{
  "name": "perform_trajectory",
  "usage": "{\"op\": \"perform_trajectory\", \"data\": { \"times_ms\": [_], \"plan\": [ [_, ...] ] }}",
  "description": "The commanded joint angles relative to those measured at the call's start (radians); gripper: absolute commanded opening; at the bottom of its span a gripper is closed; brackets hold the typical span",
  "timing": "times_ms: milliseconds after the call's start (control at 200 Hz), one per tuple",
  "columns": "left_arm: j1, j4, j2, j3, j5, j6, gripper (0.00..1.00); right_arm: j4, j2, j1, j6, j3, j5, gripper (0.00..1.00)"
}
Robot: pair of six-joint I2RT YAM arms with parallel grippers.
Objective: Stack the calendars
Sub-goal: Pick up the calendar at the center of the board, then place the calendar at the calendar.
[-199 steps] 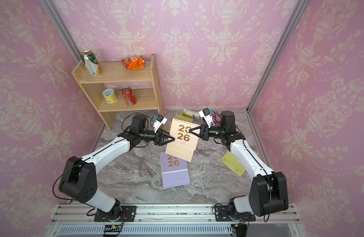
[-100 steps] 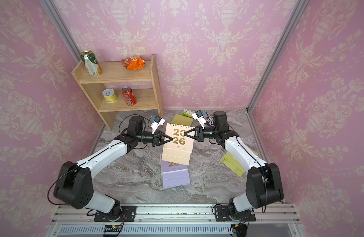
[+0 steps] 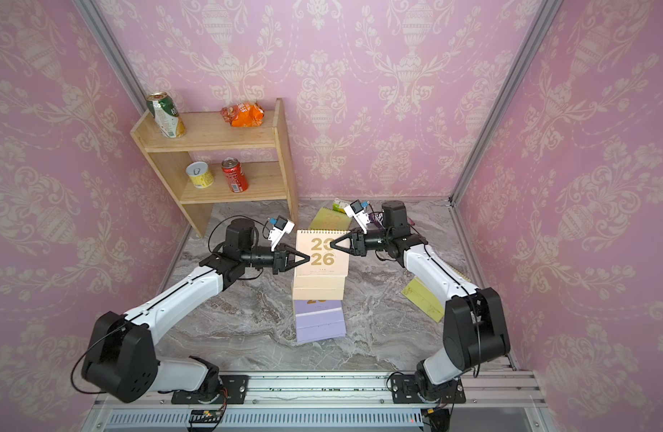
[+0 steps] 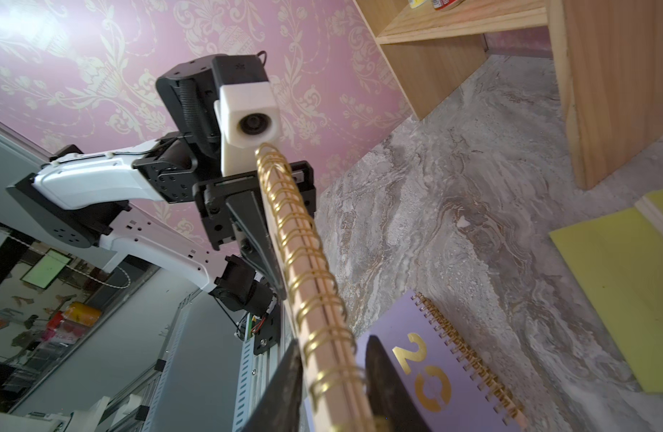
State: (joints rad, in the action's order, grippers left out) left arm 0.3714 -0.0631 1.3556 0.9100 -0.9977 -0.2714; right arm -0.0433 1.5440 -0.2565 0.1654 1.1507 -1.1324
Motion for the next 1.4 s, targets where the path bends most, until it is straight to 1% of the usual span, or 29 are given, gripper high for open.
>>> {"op": "perform_trajectory", "data": {
  "times_ms": [0, 40, 120, 150, 190, 210, 250, 380, 475, 555, 595, 625, 650, 705, 861, 951, 1086, 1246, 1396],
  "plan": [
    [0.008, -0.085, -0.06, -0.096, 0.133, -0.103, 0.0, -0.017, -0.018, 0.002, 0.014, 0.047, 0.102, 0.43],
    [0.007, -0.121, -0.079, -0.131, 0.155, -0.135, 0.0, -0.036, -0.019, 0.001, 0.011, 0.05, 0.116, 0.48],
    [0.008, -0.171, -0.104, -0.171, 0.179, -0.186, 0.0, -0.062, -0.025, 0.0, 0.013, 0.052, 0.146, 0.52],
    [0.008, -0.181, -0.111, -0.207, 0.186, -0.206, 0.0, -0.073, -0.028, 0.001, 0.016, 0.052, 0.166, 0.59],
    [0.008, -0.187, -0.119, -0.221, 0.195, -0.226, 0.0, -0.09, -0.033, 0.0, 0.017, 0.053, 0.183, 0.65],
    [0.008, -0.191, -0.122, -0.227, 0.199, -0.24, 0.0, -0.107, -0.036, -0.002, 0.015, 0.056, 0.198, 0.7],
    [0.008, -0.19, -0.13, -0.237, 0.217, -0.264, 0.0, -0.14, -0.043, -0.004, 0.005, 0.06, 0.228, 0.75],
    [0.009, -0.218, -0.165, -0.277, 0.238, -0.342, 0.0, -0.223, -0.084, -0.021, -0.032, 0.051, 0.314, 0.79],
    [0.009, -0.238, -0.18, -0.309, 0.257, -0.398, 0.0, -0.275, -0.1, -0.03, -0.025, 0.045, 0.367, 0.82],
    [0.009, -0.244, -0.186, -0.332, 0.269, -0.435, 0.0, -0.318, -0.114, -0.043, -0.024, 0.033, 0.402, 0.88],
    [0.009, -0.29, -0.189, -0.355, 0.269, -0.475, 0.0, -0.338, -0.122, -0.053, -0.023, 0.032, 0.436, 0.9],
    [0.01, -0.325, -0.19, -0.369, 0.262, -0.503, 0.0, -0.35, -0.13, -0.061, -0.019, 0.032, 0.463, 0.91],
    [0.012, -0.355, -0.191, -0.381, 0.258, -0.524, 0.0, -0.355, -0.132, -0.069, -0.013, -0.008, 0.482, 0.91],
    [0.02, -0.377, -0.19, -0.392, 0.254, -0.551, 0.0, -0.357, -0.142, -0.083, 0.004, -0.027, 0.507, 0.92],
    [0.051, -0.341, -0.192, -0.395, 0.232, -0.552, 0.0, -0.354, -0.158, -0.126, 0.072, -0.066, 0.599, 0.93],
    [0.057, -0.291, -0.195, -0.386, 0.213, -0.547, 0.0, -0.363, -0.158, -0.153, 0.096, -0.076, 0.65, 0.93],
    [0.068, -0.258, -0.196, -0.4, 0.216, -0.546, 0.0, -0.341, -0.15, -0.183, 0.148, -0.107, 0.666, 0.93],
    [0.086, -0.268, -0.188, -0.437, 0.228, -0.553, 0.0, -0.317, -0.163, -0.211, 0.196, -0.145, 0.712, 0.93],
    [0.101, -0.298, -0.184, -0.464, 0.237, -0.574, 0.0, -0.331, -0.163, -0.233, 0.211, -0.15, 0.755, 0.93]
  ]
}}
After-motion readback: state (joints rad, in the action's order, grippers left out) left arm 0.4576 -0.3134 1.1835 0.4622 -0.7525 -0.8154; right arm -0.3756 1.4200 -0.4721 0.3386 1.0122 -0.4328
